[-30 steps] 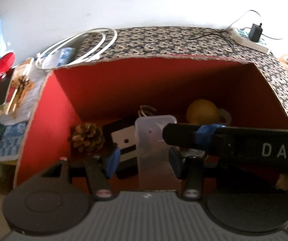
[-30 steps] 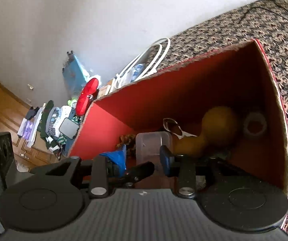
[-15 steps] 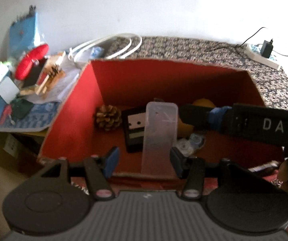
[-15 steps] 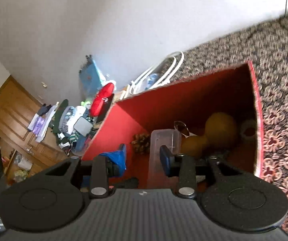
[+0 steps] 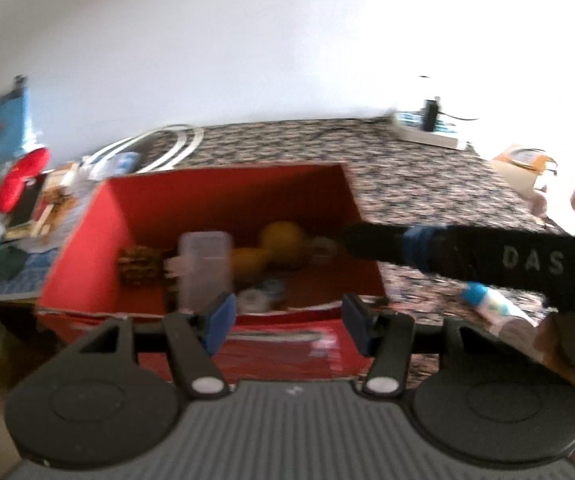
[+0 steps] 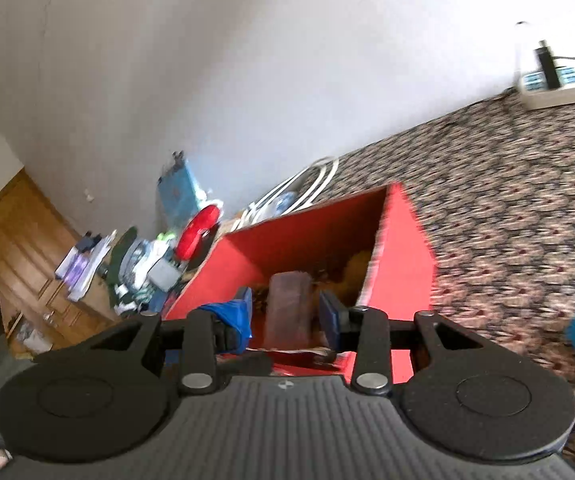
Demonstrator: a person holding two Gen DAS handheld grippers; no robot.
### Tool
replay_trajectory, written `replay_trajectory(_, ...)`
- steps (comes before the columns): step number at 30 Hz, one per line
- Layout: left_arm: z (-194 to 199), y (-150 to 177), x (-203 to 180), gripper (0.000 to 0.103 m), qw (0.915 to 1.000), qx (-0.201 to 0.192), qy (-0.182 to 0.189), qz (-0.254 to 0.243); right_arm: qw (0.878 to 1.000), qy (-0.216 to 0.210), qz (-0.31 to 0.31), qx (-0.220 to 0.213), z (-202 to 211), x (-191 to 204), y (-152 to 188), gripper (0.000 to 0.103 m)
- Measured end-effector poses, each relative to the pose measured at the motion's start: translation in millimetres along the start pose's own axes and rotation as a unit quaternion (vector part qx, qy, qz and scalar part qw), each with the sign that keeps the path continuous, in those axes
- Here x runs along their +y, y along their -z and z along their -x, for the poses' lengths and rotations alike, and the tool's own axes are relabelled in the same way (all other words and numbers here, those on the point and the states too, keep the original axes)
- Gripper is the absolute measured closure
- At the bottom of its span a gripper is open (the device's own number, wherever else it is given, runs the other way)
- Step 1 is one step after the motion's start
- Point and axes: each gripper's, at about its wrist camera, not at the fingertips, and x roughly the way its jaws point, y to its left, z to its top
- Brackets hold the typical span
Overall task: Organize rigid objects
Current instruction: 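Open the right gripper and lift it out of the box, then move the right gripper down onto the rim of the clear tape roll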
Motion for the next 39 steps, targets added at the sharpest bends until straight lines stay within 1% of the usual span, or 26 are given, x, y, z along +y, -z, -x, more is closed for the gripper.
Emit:
replay_trajectory(4, 3, 3, -31, 0.047, 0.9983, 0.002, 0.053, -0.024, 0.999, 0.033, -0.015, -0.017, 28, -18, 4, 0.082)
replay_trajectory(9, -1, 10, -70, 0.046, 0.9934, 0.012, 0.097, -0.060, 0.996, 0.081, -0.029, -0.031, 58, -41, 16, 0.082)
replay_trajectory(13, -16, 16, -90, 0.046, 0.9895, 0.034, 0.117, -0.077, 0.990, 0.135, -0.020, -0.039, 77, -57, 26, 0.082)
replay_trajectory(17, -35, 21, -104, 0.046, 0.9849, 0.064, 0.143, -0.072, 0.982, 0.185, -0.014, -0.041, 89, -74, 38, 0.082)
replay_trajectory(23, -63, 30, -126, 0.046, 0.9805, 0.097, 0.152, -0.078, 0.972, 0.234, -0.028, -0.026, 100, -100, 51, 0.082)
replay_trajectory(27, -78, 31, -138, 0.046, 0.9777, 0.114, 0.157, -0.080, 0.970, 0.243, -0.028, -0.011, 97, -110, 56, 0.082)
replay_trajectory(32, -95, 36, -148, 0.046, 0.9781, 0.127, 0.141, -0.086, 0.970, 0.241, -0.043, 0.006, 94, -119, 64, 0.084)
replay_trajectory(35, -107, 38, -151, 0.053, 0.9765, 0.142, 0.140, -0.081, 0.970, 0.238, -0.055, 0.021, 88, -123, 64, 0.084)
replay_trajectory(37, -113, 39, -152, 0.062, 0.9755, 0.153, 0.138, -0.077, 0.970, 0.232, -0.062, 0.030, 83, -126, 65, 0.085)
replay_trajectory(39, -120, 41, -152, 0.067, 0.9744, 0.163, 0.138, -0.071, 0.970, 0.233, -0.060, 0.038, 78, -127, 65, 0.085)
